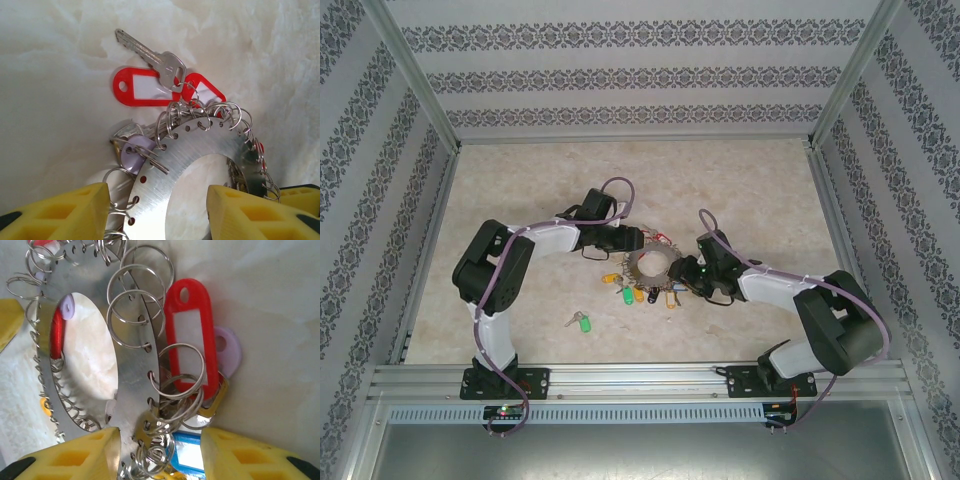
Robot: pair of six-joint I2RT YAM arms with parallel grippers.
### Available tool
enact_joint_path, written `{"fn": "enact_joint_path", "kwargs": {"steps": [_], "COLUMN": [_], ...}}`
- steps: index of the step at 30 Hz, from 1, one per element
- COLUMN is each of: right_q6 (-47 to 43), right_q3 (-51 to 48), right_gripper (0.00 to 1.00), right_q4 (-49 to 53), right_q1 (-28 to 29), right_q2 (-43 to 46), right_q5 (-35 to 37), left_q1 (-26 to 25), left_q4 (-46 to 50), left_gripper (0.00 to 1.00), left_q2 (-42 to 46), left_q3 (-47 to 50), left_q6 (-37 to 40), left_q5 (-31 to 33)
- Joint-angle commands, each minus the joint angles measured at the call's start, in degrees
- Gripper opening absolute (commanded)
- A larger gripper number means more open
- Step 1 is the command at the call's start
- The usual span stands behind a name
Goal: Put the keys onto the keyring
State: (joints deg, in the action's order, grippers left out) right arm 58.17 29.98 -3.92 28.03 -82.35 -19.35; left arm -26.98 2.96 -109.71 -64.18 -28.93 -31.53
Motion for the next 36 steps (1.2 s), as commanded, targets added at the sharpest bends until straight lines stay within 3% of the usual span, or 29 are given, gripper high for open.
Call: {"fn": "enact_joint_path", "kwargs": {"steps": [1,12,19,25,27,31,36], "right_q6": [5.01,7.52,8.88,6.23,4.93,1.12,-2.52], "right_q3": [-2.73,-2.41,-4.21,-3.87,-3.71,-3.31,-2.76], "right_gripper": [0.42,0.43,0.41,0.26,0.23,0.07,0.02], "right_q4": [-10.22,-14.52,-23.74,-28.95,-29.01,-27.56,-25.69], "right_q1": [0.45,0.84,0.63,0.14,-0.4,-2.7,-7.69], "right_q2": [0.82,-1.92,-5.74,-7.07,-6.31,-4.04,-0.87], "right_q5": [-1.57,-0.8,0.96,-1.45,-2.33,-5.73,-13.5], "left_q1": [0.46,0.45,0.51,0.58,0.58,1.83,3.66], "left_q4": [2.92,2.45,2.33,1.82,-1.36,-7.99,-8.88], "left_gripper": [0.53,0.53,0.51,0.48,0.47,0.48,0.5], "left_q2": [-0.44,0.36,0.55,1.62,3.61,8.7,15.13], "left_q3": [-1.06,1.04,1.89,2.26,4.23,8.37,11.03], "left_q6": [1.26,0.98,0.81,0.27,-1.15,-4.29,-4.8], "left_q5": [-1.68,-2.2,-2.57,-2.92,-2.25,-1.59,0.58]}}
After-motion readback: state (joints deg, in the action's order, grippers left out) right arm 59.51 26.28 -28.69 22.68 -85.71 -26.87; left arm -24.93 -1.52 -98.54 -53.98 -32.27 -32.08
